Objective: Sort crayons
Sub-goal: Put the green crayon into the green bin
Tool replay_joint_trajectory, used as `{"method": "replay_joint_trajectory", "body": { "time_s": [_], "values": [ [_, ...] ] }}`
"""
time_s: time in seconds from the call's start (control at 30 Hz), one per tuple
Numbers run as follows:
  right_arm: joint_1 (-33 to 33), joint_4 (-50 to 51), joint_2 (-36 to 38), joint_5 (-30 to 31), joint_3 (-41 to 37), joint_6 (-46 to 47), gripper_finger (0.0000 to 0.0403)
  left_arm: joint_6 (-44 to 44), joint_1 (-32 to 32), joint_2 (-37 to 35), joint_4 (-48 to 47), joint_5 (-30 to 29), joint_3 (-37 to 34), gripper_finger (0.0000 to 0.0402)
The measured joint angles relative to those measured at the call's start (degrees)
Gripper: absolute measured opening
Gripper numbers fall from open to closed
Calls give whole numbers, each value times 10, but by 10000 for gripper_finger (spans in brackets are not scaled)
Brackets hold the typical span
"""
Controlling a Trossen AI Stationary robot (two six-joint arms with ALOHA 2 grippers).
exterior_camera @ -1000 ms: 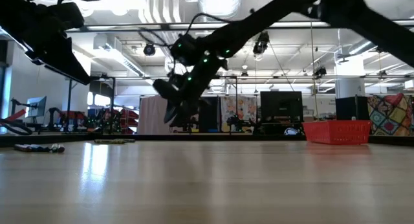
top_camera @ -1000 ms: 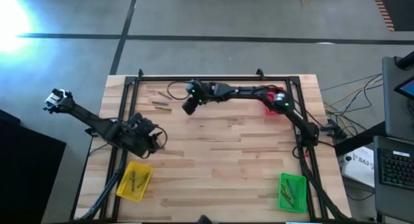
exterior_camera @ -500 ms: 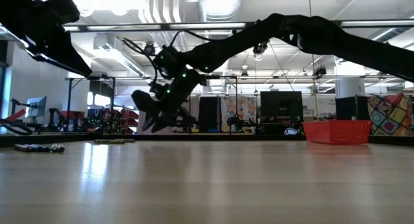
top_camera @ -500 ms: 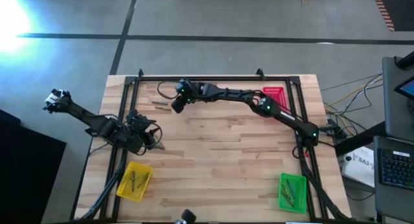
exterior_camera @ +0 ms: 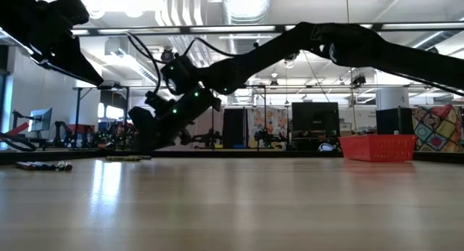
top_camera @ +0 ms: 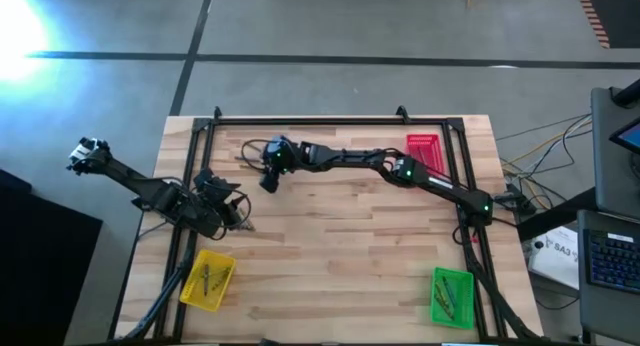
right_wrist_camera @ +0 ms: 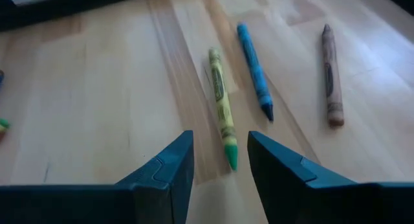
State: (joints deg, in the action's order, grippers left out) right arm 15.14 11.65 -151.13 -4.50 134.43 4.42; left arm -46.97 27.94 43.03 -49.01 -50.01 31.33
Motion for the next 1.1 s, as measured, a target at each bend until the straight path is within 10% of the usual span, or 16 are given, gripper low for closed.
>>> {"method": "replay_joint_trajectory", "body": {
  "time_s": [1.1],
  "values": [
    [9, -58, -23, -17, -43, 31, 55, 11, 0, 0, 2, -35, 0, 155]
  ]
}}
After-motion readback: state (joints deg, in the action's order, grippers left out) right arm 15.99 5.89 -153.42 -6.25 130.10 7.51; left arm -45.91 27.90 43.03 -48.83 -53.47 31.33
